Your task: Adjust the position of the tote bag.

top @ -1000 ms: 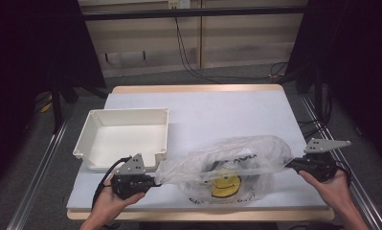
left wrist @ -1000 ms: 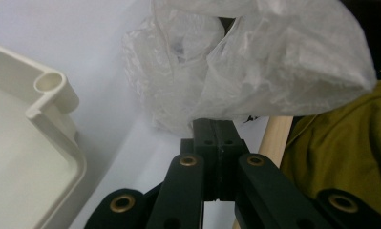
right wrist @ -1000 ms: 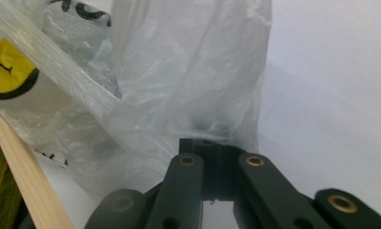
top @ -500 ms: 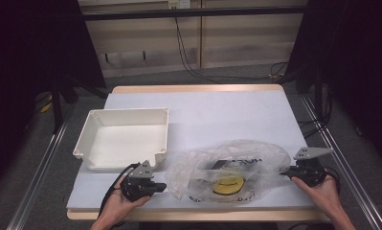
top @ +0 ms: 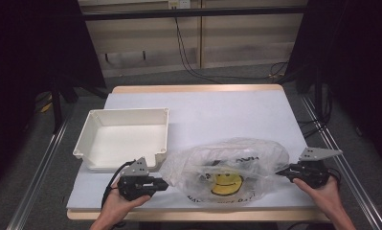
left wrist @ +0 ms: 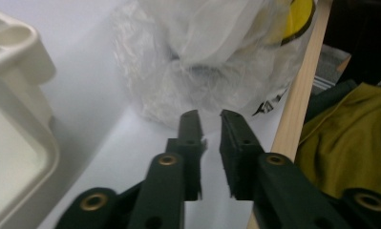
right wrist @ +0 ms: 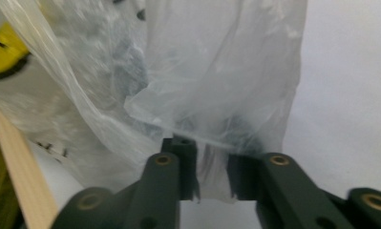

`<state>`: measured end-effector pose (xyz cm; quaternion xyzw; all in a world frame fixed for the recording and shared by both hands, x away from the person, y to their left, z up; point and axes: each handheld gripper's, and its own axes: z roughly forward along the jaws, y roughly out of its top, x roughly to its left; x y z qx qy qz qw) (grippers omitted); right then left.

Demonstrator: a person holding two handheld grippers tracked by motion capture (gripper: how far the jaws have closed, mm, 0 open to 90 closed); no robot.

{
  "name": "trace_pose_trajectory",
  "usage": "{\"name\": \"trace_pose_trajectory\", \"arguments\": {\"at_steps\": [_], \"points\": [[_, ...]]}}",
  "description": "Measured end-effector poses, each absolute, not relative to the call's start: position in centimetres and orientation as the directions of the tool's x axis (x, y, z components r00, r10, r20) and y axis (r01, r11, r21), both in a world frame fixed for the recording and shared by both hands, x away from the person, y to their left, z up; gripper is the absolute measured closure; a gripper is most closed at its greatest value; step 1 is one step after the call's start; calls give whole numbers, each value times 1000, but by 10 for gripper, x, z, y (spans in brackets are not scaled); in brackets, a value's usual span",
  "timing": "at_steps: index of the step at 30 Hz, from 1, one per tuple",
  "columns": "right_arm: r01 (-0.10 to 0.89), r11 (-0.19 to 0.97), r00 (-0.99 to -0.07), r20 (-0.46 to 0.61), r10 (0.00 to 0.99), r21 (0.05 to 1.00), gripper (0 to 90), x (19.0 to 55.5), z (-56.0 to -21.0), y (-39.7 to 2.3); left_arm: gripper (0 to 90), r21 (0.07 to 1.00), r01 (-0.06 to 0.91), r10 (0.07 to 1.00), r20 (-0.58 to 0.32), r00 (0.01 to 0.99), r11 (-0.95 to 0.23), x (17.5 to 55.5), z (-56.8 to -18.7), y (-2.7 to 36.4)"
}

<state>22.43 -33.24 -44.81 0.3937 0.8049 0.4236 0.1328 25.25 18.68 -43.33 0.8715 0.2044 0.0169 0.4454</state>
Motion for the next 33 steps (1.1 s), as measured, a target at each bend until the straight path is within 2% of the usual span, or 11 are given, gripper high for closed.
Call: {"name": "trace_pose_trajectory", "arguments": {"at_steps": [1,5,7,8,10,12,15,20,24,29,33], "points": [[521,331,-655,120,746,786,730,224,-448,-332,744,783,341,371,-153,916,-520,252,-433,187],[476,290,-664,123,737,830,580,211,-432,-336,655,812,326,387,-136,912,-484,248,-416,194],[468,286,-665,120,737,836,564,209,-429,-336,622,821,325,393,-135,910,-470,247,-413,195],[456,278,-664,115,739,845,520,204,-424,-338,562,830,309,392,-120,912,-464,244,-408,196],[450,273,-663,113,740,850,511,202,-422,-338,552,836,303,396,-114,911,-457,242,-405,197],[434,264,-660,105,744,861,490,197,-415,-341,488,842,288,405,-92,910,-456,241,-394,199],[415,260,-657,89,749,872,475,191,-406,-344,487,858,278,419,-82,904,-432,242,-380,204],[375,239,-661,78,746,896,478,185,-390,-347,541,875,247,433,-47,900,-417,243,-362,204],[335,241,-689,63,722,911,544,190,-376,-343,639,885,230,433,-37,901,-404,251,-351,197],[326,287,-748,61,660,901,696,222,-376,-315,754,912,214,437,-43,898,-350,268,-335,191],[326,335,-778,49,627,884,735,243,-377,-294,788,920,162,372,-19,928,-357,273,-318,168]]}}
